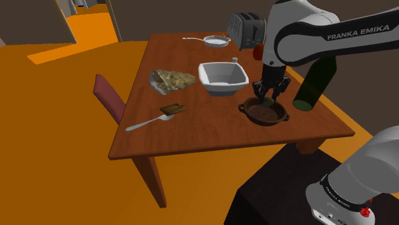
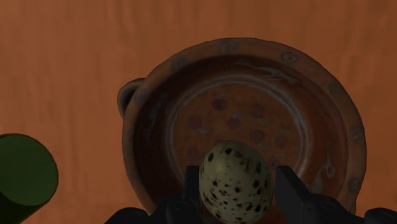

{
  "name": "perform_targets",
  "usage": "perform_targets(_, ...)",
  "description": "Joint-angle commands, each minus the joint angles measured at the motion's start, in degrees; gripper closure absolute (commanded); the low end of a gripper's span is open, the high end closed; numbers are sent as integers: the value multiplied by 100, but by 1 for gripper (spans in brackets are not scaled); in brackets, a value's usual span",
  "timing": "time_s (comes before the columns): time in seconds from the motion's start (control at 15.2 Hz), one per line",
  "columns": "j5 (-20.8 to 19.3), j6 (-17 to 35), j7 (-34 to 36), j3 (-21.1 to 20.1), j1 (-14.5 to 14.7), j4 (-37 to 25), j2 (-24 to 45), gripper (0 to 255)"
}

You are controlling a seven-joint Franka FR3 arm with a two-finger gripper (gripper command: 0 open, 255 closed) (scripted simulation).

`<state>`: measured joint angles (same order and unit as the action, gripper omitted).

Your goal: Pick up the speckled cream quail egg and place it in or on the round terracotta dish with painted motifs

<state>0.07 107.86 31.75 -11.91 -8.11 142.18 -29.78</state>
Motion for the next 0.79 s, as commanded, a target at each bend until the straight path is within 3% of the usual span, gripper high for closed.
perform_targets(0.0,-1,38,4,-3,-1,21,15,255)
perform_targets(0.33,-1,38,4,-3,-1,20,15,255)
perform_targets(0.4,-1,38,4,-3,-1,21,15,0)
perform_targets(0.73,-1,38,4,-3,-1,20,15,0)
